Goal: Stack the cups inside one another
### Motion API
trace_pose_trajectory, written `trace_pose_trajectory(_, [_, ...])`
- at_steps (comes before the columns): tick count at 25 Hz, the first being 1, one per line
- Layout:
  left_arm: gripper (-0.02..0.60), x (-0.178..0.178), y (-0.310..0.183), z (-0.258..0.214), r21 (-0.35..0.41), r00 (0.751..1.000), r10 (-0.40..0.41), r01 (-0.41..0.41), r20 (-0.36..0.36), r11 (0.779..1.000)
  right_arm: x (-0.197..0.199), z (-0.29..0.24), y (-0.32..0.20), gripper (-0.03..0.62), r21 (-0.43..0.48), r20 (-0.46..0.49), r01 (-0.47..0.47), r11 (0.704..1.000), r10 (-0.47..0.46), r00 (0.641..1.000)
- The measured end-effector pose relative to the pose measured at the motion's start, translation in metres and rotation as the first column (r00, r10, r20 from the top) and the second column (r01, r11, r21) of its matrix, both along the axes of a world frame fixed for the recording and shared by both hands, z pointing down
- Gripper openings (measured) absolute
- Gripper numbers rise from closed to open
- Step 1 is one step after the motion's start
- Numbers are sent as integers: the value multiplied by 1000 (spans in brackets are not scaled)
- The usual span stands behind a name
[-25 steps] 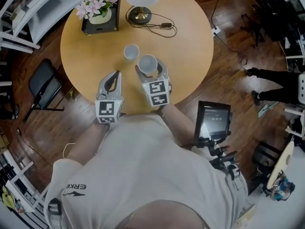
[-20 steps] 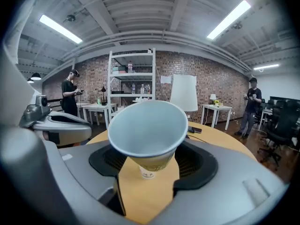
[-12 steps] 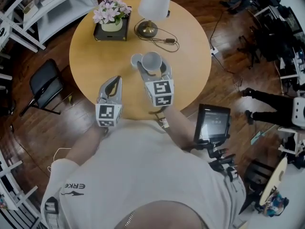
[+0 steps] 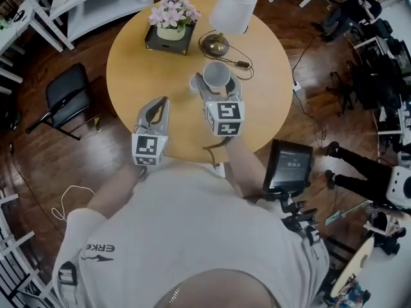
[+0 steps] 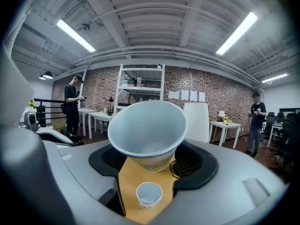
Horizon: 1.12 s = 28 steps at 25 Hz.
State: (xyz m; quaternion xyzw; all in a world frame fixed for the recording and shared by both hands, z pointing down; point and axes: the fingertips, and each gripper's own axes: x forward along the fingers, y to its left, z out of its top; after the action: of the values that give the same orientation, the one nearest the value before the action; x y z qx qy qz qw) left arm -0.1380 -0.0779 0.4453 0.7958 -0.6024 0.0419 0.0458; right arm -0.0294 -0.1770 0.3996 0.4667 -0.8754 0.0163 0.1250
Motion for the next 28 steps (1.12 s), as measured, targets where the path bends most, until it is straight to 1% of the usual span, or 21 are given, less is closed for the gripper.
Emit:
trace_pose_trajectory(7, [2,-13,-5,9,-28,999,-46,46,1,999,-4,14,-16,327,-43,4,10,999,-10,1000])
trace_pose_trajectory(10, [2,-15,-10,12,-42,998,-58,59,2,997,-4,28,-25,327,-80,4,11,997,-11,1000])
trace_pose_trajectory(14, [2,-18,-9,17,-67,997,-73,74,6,995,-1,53,-30,327,-136,-11,13,991,-14,1000])
trace_pose_trajectory(20, [2,-23,-8,31,-119,995,-94,96,24,988,-6,81,-34,327,-194,-24,30,981,-35,999])
trace_pose_trajectory(25, [2,-22,0,26,-127,994,-99,103,35,986,-5,93,-23,327,-230,-30,31,973,-40,999])
trace_pose_trajectory(28, [2,-25,-11,33,-152,994,-103,108,37,982,-7,111,-31,327,-265,-30,30,964,-39,999])
